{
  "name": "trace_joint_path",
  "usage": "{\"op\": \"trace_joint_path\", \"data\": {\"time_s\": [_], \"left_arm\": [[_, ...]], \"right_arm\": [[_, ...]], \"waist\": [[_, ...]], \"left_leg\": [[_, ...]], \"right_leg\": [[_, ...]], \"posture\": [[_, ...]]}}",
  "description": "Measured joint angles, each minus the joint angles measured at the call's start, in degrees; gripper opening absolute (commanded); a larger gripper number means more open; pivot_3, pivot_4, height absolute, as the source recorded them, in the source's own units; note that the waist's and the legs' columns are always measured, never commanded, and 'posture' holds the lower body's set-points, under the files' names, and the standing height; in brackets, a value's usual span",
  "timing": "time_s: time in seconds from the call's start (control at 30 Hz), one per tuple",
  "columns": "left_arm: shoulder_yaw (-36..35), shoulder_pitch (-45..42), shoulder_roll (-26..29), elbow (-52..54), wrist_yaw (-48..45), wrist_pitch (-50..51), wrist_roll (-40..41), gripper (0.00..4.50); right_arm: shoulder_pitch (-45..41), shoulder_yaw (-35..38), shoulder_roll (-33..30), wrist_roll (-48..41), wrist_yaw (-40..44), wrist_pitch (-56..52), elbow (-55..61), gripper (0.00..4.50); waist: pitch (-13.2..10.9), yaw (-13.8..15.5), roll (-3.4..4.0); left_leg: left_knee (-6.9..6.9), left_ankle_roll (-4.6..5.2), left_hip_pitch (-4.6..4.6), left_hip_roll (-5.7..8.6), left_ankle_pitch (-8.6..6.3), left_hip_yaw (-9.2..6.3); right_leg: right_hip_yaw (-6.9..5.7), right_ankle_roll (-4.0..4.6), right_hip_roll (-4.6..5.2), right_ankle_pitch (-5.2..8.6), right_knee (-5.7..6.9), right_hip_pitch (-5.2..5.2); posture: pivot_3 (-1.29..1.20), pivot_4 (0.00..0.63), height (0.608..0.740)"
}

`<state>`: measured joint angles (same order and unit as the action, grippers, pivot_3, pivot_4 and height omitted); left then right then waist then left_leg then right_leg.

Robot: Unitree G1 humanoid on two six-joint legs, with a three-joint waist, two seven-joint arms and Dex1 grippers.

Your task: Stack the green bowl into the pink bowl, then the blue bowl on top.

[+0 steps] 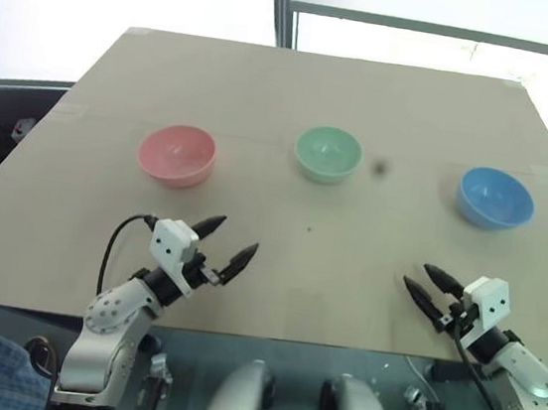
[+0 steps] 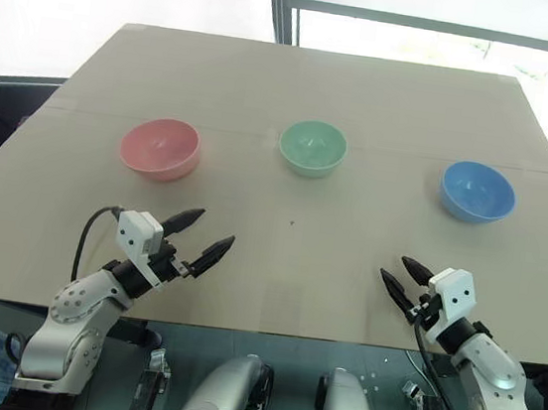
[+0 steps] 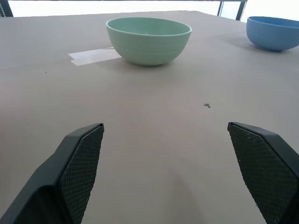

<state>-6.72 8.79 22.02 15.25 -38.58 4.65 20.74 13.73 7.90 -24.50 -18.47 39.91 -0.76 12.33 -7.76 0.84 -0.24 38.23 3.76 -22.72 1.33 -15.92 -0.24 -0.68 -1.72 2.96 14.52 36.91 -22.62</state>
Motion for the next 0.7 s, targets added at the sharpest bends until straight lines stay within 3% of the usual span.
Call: {"op": "trace_joint_path", "data": {"time_s": [0.7], "left_arm": [[0.0,0.9,-0.2,0.1,-1.7,-1.1,2.0,4.50]], "right_arm": [[1.2,0.0,-0.7,0.0,-0.2,-0.2,-0.1,2.37]], "waist": [[0.0,0.0,0.01]], "left_leg": [[0.01,0.01,0.01,0.00,0.00,0.00]], "right_leg": [[0.00,0.00,0.00,0.00,0.00,0.02]], "posture": [[0.00,0.150,0.740]]}}
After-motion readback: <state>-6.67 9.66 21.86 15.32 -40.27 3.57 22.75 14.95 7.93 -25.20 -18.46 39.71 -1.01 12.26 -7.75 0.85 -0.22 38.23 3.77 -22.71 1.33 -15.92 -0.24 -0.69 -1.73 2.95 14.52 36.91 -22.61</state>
